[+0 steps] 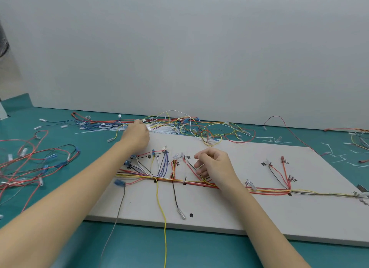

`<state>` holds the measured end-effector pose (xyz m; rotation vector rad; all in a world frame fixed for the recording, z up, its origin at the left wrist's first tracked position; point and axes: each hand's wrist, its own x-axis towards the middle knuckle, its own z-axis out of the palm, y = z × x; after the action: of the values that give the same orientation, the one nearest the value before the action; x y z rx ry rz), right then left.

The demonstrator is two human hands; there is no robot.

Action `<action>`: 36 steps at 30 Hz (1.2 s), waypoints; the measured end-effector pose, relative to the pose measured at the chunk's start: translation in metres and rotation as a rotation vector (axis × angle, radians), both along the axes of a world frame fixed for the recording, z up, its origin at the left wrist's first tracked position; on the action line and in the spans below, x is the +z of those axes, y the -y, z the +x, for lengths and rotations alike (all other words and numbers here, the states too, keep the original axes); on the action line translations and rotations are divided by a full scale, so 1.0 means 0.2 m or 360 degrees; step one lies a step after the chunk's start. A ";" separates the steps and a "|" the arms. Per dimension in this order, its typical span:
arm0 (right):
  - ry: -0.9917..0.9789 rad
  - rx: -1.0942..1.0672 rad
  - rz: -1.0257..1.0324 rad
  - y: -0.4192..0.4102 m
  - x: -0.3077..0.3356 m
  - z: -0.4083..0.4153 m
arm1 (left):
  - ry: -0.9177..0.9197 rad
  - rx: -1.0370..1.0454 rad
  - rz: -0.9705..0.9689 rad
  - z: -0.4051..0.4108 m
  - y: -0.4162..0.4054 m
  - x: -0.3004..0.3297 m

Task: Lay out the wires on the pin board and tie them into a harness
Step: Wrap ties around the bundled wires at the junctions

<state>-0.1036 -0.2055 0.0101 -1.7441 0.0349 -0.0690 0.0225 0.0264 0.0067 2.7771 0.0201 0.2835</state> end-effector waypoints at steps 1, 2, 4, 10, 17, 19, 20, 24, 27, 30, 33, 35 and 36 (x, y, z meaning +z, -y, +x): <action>0.0010 0.0010 -0.0011 0.01 0.00 0.00 | -0.0035 0.0011 0.0067 0.01 0.01 -0.01; 0.0022 0.0023 -0.0013 0.01 0.00 0.00 | -0.0052 0.0030 0.0109 0.02 0.01 -0.01; 0.0059 0.0052 -0.0024 0.01 -0.01 0.00 | -0.0070 0.0043 0.0159 0.04 0.00 -0.01; 0.0108 0.0105 -0.0085 0.00 -0.03 0.00 | -0.0241 -0.0012 0.0320 0.10 -0.01 -0.03; 0.0118 0.0137 -0.0139 -0.01 -0.05 0.01 | -0.0267 -0.0049 0.0409 0.14 0.00 -0.06; 0.0120 0.0135 -0.0152 -0.01 -0.06 0.01 | -0.0274 -0.0036 0.0436 0.15 0.02 -0.05; 0.0119 0.0131 -0.0146 0.00 -0.06 0.01 | -0.0263 -0.0028 0.0436 0.15 0.03 -0.05; 0.0126 0.0123 -0.0135 0.00 -0.06 0.02 | -0.0081 0.0040 0.0312 0.15 0.03 -0.08; 0.0126 0.0127 -0.0140 0.00 -0.06 0.02 | 0.0130 0.0104 -0.0016 0.16 0.01 -0.09; 0.0120 0.0119 -0.0149 0.00 -0.07 0.02 | 0.0267 0.0115 -0.0453 0.16 0.00 -0.07; 0.0117 0.0120 -0.0159 0.00 -0.07 0.02 | 0.0422 0.0182 -0.0769 0.15 -0.01 -0.05; 0.0120 0.0113 -0.0157 0.01 -0.07 0.02 | 0.0541 0.0264 -0.0927 0.13 0.00 -0.02; 0.0120 0.0107 -0.0147 0.01 -0.06 0.02 | 0.0568 0.0273 -0.0999 0.12 0.01 0.01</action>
<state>-0.0992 -0.2066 -0.0026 -1.8323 -0.0836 -0.0881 0.0471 0.0244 0.0078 2.0756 0.2194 0.6820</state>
